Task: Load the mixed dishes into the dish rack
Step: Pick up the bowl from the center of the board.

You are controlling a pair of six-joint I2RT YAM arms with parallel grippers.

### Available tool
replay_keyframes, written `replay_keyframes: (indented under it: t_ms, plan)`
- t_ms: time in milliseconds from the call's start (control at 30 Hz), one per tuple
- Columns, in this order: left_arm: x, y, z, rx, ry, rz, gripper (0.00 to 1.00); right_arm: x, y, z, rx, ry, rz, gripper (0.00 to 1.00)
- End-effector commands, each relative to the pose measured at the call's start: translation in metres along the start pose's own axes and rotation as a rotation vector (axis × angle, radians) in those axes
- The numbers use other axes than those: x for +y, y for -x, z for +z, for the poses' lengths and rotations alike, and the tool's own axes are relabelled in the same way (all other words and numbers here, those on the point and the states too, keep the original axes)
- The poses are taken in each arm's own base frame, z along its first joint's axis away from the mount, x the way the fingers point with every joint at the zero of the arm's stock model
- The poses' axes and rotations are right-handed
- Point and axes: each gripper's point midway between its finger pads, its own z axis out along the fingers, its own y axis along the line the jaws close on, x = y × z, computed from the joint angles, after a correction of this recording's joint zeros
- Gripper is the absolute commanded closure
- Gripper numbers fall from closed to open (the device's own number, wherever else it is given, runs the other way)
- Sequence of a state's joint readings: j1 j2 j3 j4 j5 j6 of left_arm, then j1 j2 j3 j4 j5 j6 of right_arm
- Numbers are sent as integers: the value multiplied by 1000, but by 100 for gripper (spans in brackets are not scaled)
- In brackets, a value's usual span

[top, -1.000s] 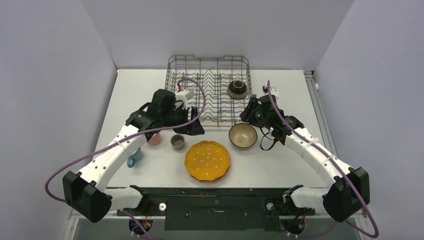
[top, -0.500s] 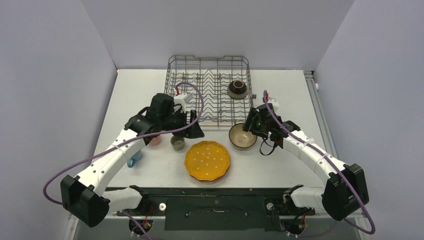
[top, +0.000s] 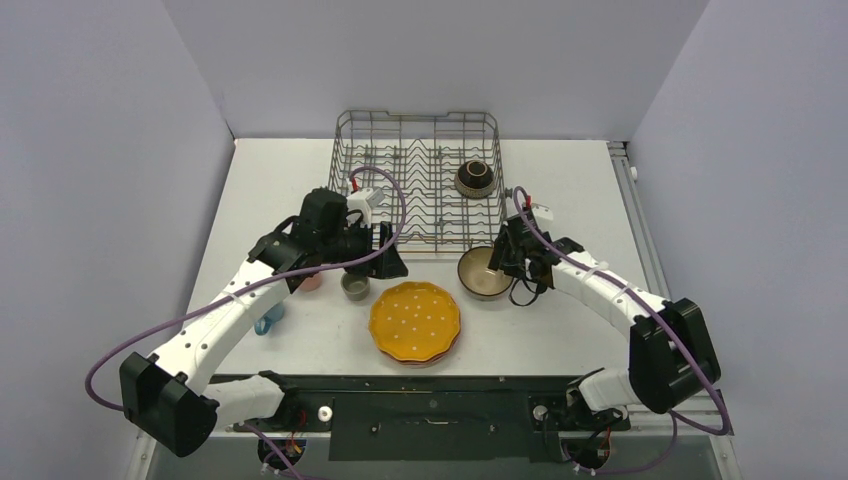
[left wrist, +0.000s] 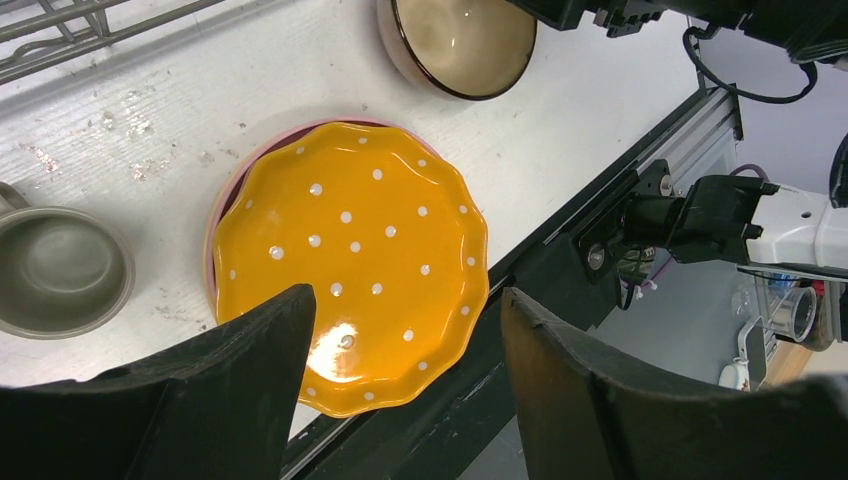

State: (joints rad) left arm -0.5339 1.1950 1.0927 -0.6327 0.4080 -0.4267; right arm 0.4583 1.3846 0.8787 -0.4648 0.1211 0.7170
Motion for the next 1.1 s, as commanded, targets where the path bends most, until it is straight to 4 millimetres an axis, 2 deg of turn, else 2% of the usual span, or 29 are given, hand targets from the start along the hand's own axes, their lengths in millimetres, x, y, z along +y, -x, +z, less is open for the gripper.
replay_keyframes:
  t_ms: [0, 133, 367, 433, 500, 533, 567, 800, 1067]
  plan:
    - [-10, 11, -5, -55, -35, 25, 35, -15, -3, 11, -11, -64, -13, 43]
    - [-9, 11, -3, -53, -33, 20, 35, -19, -11, 18, 7, -77, -18, 45]
    - [-8, 10, -2, -50, -30, 14, 35, -19, -22, 26, 39, -68, -24, 58]
    - [-7, 9, -1, -46, -27, 10, 35, -19, -24, 27, 43, -62, -26, 66]
    - [-7, 9, -1, -47, -27, 9, 35, -19, -24, 26, 42, -58, -24, 82]
    - [-6, 8, -1, -44, -27, 6, 35, -18, -23, 26, 40, -55, -24, 96]
    - [-7, 8, 0, -44, -28, 5, 35, -18, -23, 25, 39, -50, -23, 99]
    - [-10, 8, -1, -44, -38, -11, 35, -16, -13, 10, -8, -22, -21, 100]
    - [-19, 9, 3, -27, -30, -17, 35, -12, 6, -29, -95, 26, -20, 100]
